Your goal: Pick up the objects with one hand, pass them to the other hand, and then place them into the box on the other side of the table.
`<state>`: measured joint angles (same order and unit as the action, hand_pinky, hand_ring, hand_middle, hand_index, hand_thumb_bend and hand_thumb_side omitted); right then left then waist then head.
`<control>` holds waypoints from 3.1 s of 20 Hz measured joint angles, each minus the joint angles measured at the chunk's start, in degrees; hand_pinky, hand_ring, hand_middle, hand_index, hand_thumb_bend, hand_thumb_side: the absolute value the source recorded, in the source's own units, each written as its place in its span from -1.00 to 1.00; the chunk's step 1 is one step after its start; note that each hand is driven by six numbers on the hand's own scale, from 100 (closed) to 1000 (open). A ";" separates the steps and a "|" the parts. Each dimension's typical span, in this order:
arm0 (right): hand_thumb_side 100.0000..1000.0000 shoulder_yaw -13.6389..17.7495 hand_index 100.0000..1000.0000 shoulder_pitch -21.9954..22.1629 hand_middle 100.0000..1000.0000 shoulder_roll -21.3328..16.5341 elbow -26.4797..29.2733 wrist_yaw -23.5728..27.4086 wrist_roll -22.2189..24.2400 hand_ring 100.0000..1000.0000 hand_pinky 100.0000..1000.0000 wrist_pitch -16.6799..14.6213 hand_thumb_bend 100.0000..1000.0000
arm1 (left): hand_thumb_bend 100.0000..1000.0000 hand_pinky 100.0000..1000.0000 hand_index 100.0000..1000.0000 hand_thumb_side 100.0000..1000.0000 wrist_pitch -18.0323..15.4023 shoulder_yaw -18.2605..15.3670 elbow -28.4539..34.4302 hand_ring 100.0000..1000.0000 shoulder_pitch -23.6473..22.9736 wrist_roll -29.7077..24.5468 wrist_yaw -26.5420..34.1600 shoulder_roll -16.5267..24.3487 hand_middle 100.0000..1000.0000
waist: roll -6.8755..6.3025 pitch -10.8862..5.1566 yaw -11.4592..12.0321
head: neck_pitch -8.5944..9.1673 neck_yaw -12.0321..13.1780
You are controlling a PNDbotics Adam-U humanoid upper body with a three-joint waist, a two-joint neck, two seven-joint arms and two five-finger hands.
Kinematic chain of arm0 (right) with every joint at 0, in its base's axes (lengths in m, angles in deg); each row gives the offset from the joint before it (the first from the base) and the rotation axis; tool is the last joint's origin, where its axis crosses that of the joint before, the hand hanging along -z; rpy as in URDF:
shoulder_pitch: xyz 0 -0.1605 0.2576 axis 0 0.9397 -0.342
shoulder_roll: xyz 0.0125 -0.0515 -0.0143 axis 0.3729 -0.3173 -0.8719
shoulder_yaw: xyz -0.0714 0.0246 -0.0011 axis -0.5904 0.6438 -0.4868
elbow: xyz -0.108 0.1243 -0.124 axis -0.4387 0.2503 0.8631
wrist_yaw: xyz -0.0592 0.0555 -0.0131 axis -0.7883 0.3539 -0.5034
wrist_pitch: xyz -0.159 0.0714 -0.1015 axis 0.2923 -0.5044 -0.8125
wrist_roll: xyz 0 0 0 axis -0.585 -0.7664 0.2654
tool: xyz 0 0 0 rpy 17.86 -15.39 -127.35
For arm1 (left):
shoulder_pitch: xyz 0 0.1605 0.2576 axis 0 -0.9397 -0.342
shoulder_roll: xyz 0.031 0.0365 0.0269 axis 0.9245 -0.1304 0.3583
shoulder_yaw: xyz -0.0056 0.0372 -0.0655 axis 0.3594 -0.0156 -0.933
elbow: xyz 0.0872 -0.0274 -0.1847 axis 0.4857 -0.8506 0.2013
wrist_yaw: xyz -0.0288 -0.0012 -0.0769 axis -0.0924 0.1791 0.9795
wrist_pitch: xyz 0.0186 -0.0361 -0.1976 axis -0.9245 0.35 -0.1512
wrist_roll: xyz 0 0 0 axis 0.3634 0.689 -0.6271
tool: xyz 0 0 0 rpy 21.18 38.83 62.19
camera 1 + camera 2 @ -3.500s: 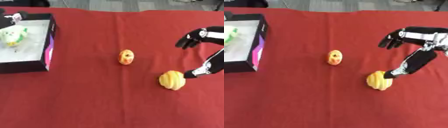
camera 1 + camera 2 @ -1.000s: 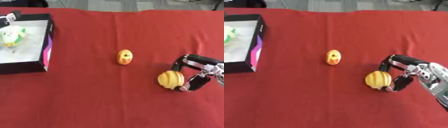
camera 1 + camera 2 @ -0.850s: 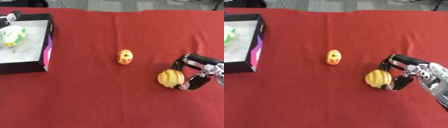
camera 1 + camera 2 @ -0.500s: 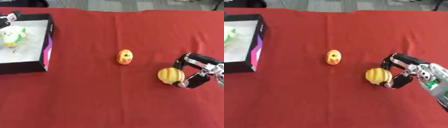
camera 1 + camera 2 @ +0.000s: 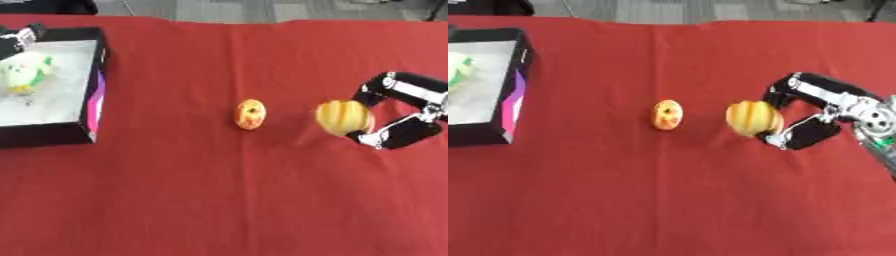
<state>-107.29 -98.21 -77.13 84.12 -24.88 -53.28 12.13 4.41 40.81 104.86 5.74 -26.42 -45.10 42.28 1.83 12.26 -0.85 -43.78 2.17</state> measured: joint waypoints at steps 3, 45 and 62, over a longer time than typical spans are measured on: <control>-1.00 0.92 0.05 -0.69 -0.10 0.99 0.80 1.56 -1.32 0.22 0.49 0.33 -0.65 | 0.09 0.50 0.44 0.03 -0.01 0.00 0.07 0.67 0.00 -0.01 0.03 0.00 0.41 | 0.00 0.00 -0.10 | 0.00 0.14; -1.00 -5.44 0.09 -7.69 -0.10 30.77 -13.33 -6.30 -17.10 0.23 0.46 -12.03 -0.86 | 0.09 0.43 0.53 0.03 -1.25 15.46 11.05 0.59 11.16 -22.02 -2.56 -0.47 0.46 | -1.87 -0.15 2.59 | 0.00 -0.70; -1.00 -7.14 0.09 -8.93 -0.10 34.77 -16.65 -8.15 -19.10 0.23 0.46 -15.05 -0.89 | 0.07 0.47 0.59 -0.02 1.36 22.64 10.93 0.62 16.85 -31.19 -5.09 -4.62 0.50 | -2.45 -0.59 2.94 | 0.00 -1.31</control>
<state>-114.43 -107.14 -42.36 67.47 -33.02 -72.38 -2.93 5.76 63.45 115.79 22.59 -57.60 -50.19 37.65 -0.62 11.67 2.10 -43.78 0.86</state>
